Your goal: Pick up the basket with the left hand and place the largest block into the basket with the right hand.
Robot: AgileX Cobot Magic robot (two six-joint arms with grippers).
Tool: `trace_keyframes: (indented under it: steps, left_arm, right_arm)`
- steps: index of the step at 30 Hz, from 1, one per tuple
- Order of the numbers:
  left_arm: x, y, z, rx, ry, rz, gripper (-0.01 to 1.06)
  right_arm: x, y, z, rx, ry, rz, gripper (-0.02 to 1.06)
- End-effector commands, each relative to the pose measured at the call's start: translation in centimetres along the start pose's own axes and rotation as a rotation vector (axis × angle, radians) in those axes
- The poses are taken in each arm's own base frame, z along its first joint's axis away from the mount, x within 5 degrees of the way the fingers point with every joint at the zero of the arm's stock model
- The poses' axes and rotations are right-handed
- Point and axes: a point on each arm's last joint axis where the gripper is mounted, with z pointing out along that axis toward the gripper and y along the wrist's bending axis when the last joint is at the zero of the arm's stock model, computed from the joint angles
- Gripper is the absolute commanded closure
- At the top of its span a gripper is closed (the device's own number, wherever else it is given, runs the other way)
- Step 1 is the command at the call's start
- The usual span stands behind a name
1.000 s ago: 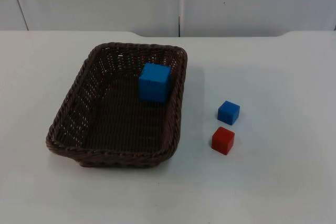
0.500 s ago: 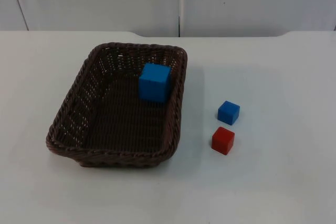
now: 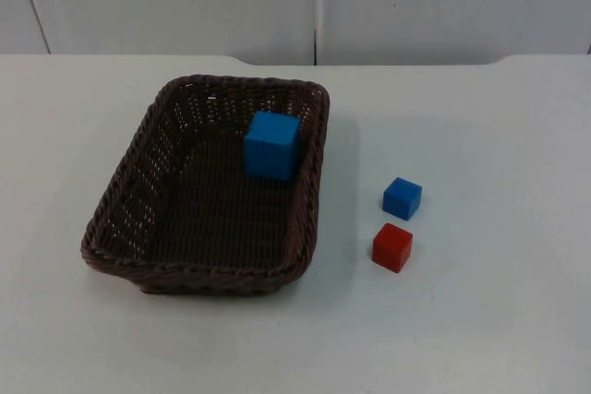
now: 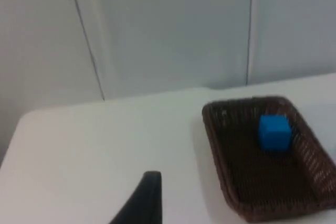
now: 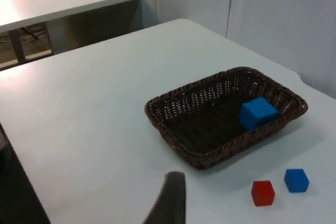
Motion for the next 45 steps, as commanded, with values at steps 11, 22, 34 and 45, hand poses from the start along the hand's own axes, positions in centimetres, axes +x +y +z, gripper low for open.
trace_keyframes:
  steps: [11, 22, 34, 45]
  left_arm:
    - [4.7, 0.4, 4.2, 0.002, 0.239, -0.044, 0.00]
    - [5.6, 1.1, 5.4, -0.074, 0.244, -0.079, 0.00]
    - [5.7, 1.1, 5.4, -0.072, 0.246, -0.080, 0.00]
    - [5.7, 1.1, 5.4, -0.072, 0.246, -0.080, 0.00]
  right_arm:
    - [3.1, 0.1, -4.1, 0.057, 0.021, 0.042, 0.28]
    - [5.5, -0.2, -3.2, 0.096, 0.186, 0.099, 0.28]
    - [6.1, -0.2, -2.2, 0.092, 0.191, 0.100, 0.28]
    - [6.1, -0.2, -2.2, 0.095, 0.192, 0.086, 0.28]
